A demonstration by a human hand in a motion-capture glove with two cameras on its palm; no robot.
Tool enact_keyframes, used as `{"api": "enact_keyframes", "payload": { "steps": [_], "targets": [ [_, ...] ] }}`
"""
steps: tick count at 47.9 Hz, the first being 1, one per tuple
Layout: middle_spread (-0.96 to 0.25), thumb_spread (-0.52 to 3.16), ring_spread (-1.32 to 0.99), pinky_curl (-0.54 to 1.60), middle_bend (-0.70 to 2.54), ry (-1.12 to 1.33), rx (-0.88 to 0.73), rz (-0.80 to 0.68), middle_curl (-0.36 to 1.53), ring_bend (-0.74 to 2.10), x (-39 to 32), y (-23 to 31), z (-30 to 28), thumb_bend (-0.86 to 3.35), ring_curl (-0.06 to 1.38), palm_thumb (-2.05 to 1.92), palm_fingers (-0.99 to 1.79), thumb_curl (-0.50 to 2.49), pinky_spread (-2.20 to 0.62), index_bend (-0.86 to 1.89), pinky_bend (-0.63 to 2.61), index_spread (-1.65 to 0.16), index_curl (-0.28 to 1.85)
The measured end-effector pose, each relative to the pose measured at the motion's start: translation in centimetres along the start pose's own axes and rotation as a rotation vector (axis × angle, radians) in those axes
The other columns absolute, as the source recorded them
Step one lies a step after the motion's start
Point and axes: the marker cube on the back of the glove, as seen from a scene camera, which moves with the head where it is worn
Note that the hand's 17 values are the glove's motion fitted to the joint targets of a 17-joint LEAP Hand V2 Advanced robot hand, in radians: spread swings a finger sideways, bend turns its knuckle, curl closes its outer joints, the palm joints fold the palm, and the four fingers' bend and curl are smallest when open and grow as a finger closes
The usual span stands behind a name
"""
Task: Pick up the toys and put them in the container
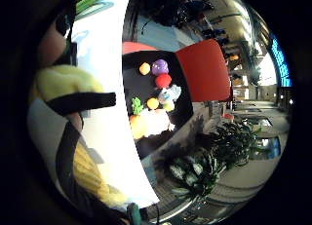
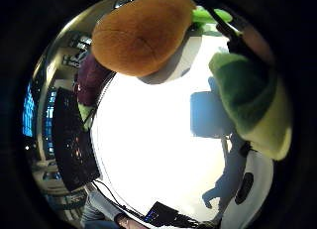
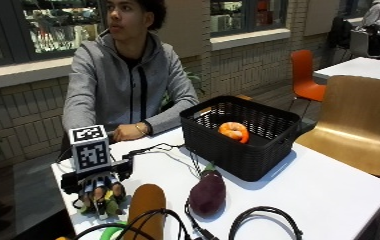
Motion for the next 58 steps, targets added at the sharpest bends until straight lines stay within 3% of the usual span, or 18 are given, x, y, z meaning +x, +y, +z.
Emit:
{"api": "enact_keyframes", "payload": {
  "steps": [12, 18, 23, 27, 34, 47, 52, 58],
  "targets": [
    [-0.07, 1.60, -0.29, 0.48, 0.22, -0.015, 0.065, -0.042, 0.15, 0.98, -0.7, 0.3, -3.7, 0.67, 0.57, 0.75, 0.89, 0.58, -0.37, 0.38, 1.29, -0.29, 0.32],
    [-0.10, 1.58, -0.31, 0.48, 0.24, -0.085, 0.068, -0.147, 0.18, 0.96, -3.4, 0.5, -8.1, 0.68, 0.58, 0.75, 0.90, 0.62, -0.39, 0.38, 1.27, -0.29, 0.35],
    [-0.12, 1.58, -0.32, 0.48, 0.24, -0.134, 0.148, -0.249, 0.19, 0.96, -11.1, 3.2, -13.0, 0.68, 0.58, 0.74, 0.90, 0.65, -0.39, 0.36, 1.27, -0.29, 0.38],
    [-0.13, 1.57, -0.33, 0.48, 0.23, -0.138, 0.258, -0.428, 0.20, 0.95, -17.7, 4.7, -16.6, 0.68, 0.58, 0.73, 0.90, 0.67, -0.40, 0.35, 1.27, -0.29, 0.39],
    [-0.15, 1.57, -0.34, 0.48, 0.23, -0.178, 0.299, -0.667, 0.23, 0.94, -26.6, 5.9, -21.1, 0.68, 0.59, 0.72, 0.90, 0.71, -0.40, 0.33, 1.26, -0.30, 0.43],
    [-0.18, 1.57, -0.35, 0.49, 0.22, -0.128, 0.245, -0.767, 0.26, 0.93, -35.5, 7.1, -21.7, 0.66, 0.59, 0.69, 0.91, 0.77, -0.40, 0.29, 1.25, -0.31, 0.49],
    [-0.19, 1.57, -0.35, 0.49, 0.21, -0.055, 0.254, -0.897, 0.28, 0.93, -36.3, 7.5, -20.8, 0.66, 0.60, 0.68, 0.92, 0.79, -0.40, 0.27, 1.25, -0.32, 0.52],
    [-0.19, 1.57, -0.36, 0.49, 0.20, -0.064, 0.229, -0.847, 0.30, 0.95, -37.6, 8.2, -20.4, 0.66, 0.60, 0.68, 0.93, 0.82, -0.40, 0.24, 1.24, -0.32, 0.55]
  ]
}}
